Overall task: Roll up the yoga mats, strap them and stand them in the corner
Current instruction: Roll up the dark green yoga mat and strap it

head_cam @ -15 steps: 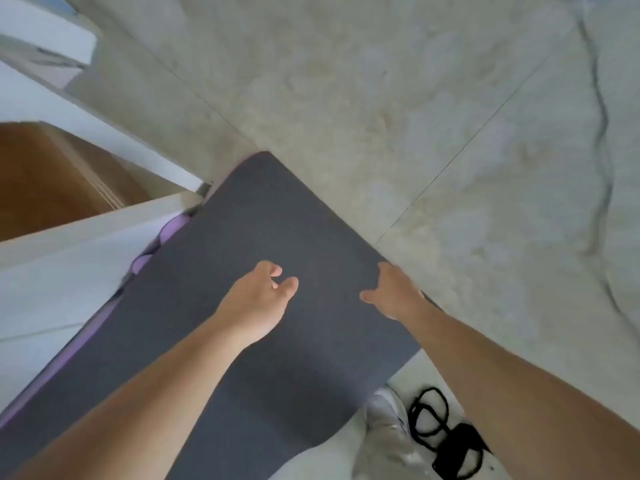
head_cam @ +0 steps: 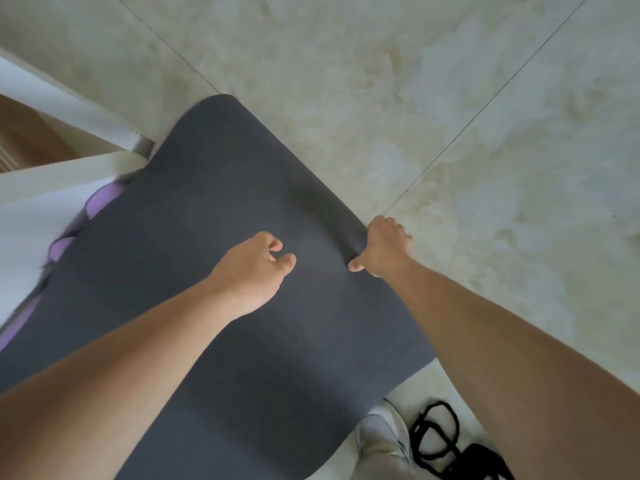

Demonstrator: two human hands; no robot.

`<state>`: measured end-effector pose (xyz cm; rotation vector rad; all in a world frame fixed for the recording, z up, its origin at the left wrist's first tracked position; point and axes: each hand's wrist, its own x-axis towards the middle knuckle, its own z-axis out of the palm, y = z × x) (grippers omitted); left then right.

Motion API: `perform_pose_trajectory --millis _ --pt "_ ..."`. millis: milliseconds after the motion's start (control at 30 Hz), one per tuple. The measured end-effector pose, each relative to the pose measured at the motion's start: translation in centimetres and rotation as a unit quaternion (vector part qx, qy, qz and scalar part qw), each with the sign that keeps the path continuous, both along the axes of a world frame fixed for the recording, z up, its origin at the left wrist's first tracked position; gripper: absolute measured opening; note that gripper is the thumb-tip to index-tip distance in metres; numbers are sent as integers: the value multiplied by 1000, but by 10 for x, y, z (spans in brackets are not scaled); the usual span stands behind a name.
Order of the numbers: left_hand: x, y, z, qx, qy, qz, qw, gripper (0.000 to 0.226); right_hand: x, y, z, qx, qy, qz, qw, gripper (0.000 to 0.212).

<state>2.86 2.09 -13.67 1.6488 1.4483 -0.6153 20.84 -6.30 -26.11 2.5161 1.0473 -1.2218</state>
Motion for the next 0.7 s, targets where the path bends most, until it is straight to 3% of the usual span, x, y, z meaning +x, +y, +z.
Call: perform_pose_trajectory --millis 100,267,400,500,567,700 --pt "0 3 18 -4 3 -5 1000 41 1 -1 15 2 15 -14 1000 47" --pt "3 12 61 8 15 -44 999 37 -8 -8 60 49 34 -40 997 40" --pt "6 13 112 67 39 -164 983 42 -32 -27 118 116 25 10 993 28" --pt "6 12 160 125 48 -295 946 46 -52 -42 163 177 28 79 981 26" --pt "1 13 193 157 63 -383 908 56 -71 -50 195 216 26 136 967 35" --pt "-18 12 252 170 129 -541 813 99 -106 -70 255 304 30 212 928 54"
